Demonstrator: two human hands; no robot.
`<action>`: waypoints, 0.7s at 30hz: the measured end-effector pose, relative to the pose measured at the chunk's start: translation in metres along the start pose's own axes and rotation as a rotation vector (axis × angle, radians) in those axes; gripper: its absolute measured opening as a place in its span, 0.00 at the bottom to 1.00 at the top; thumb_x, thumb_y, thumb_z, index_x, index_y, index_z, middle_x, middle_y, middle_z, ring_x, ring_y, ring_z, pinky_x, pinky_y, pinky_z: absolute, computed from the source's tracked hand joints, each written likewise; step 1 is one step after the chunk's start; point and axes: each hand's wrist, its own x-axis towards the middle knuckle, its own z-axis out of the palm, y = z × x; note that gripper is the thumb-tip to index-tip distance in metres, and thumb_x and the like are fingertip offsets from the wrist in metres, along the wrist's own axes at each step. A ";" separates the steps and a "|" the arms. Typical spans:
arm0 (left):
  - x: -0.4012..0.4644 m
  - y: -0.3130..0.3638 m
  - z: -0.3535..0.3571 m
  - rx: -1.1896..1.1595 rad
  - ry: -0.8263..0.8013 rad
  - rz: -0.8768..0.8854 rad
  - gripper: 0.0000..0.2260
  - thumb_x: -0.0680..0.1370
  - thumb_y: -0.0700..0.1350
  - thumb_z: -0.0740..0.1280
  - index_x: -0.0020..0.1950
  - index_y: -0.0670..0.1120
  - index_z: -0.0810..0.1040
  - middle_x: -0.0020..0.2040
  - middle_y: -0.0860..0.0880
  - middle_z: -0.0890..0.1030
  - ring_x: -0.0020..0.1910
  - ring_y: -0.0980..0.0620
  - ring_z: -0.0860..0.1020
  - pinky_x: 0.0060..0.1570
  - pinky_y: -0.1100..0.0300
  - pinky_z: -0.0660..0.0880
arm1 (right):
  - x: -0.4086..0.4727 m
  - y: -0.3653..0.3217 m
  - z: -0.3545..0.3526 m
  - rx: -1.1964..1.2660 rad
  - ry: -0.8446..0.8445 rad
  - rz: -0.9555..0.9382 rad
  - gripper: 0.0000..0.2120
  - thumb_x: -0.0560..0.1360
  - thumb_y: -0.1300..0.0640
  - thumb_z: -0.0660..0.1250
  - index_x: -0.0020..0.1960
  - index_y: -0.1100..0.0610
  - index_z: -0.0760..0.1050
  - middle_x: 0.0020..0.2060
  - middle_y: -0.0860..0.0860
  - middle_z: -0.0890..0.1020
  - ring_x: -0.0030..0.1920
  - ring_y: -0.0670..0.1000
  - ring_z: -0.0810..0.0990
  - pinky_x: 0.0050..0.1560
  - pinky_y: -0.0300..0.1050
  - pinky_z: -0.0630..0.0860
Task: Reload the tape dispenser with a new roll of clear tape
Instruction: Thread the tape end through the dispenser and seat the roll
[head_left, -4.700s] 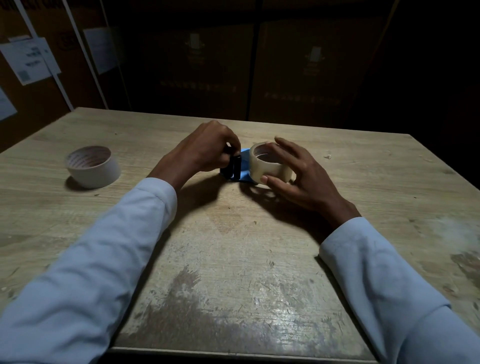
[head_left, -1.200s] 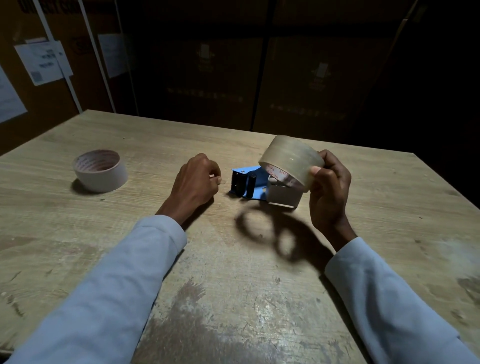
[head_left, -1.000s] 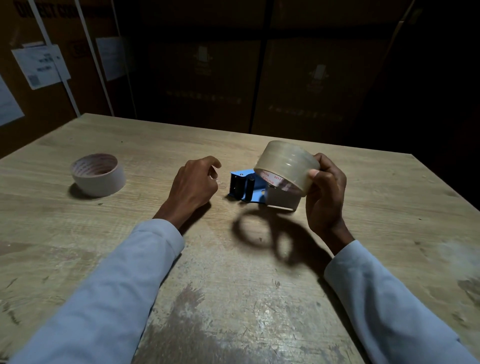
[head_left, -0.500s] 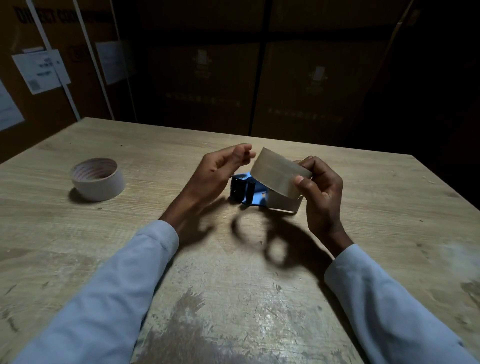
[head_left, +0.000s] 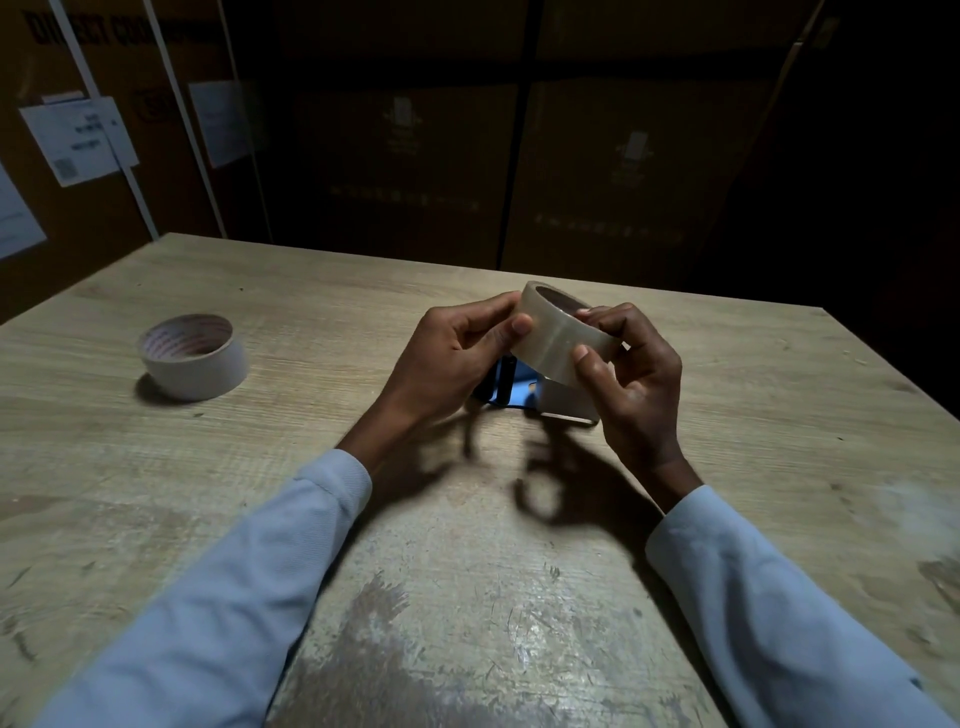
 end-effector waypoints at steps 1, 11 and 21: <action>0.000 0.000 0.001 0.016 0.034 0.013 0.21 0.78 0.49 0.68 0.67 0.40 0.76 0.63 0.48 0.81 0.64 0.54 0.79 0.63 0.54 0.77 | 0.000 0.001 0.000 -0.020 0.003 -0.012 0.10 0.74 0.56 0.66 0.49 0.63 0.76 0.47 0.60 0.80 0.50 0.56 0.79 0.46 0.53 0.76; 0.004 -0.002 -0.007 0.045 0.222 0.003 0.08 0.76 0.33 0.71 0.54 0.37 0.83 0.49 0.45 0.86 0.48 0.52 0.85 0.50 0.61 0.80 | 0.002 -0.006 -0.002 0.014 -0.021 -0.024 0.09 0.73 0.56 0.66 0.48 0.61 0.76 0.47 0.58 0.80 0.50 0.55 0.79 0.47 0.52 0.74; 0.002 0.001 -0.015 -0.110 0.134 -0.130 0.08 0.72 0.30 0.73 0.46 0.40 0.83 0.41 0.50 0.85 0.41 0.57 0.84 0.45 0.64 0.80 | 0.002 -0.006 -0.005 0.045 -0.095 -0.019 0.09 0.72 0.56 0.65 0.48 0.62 0.76 0.47 0.60 0.80 0.51 0.56 0.79 0.49 0.50 0.74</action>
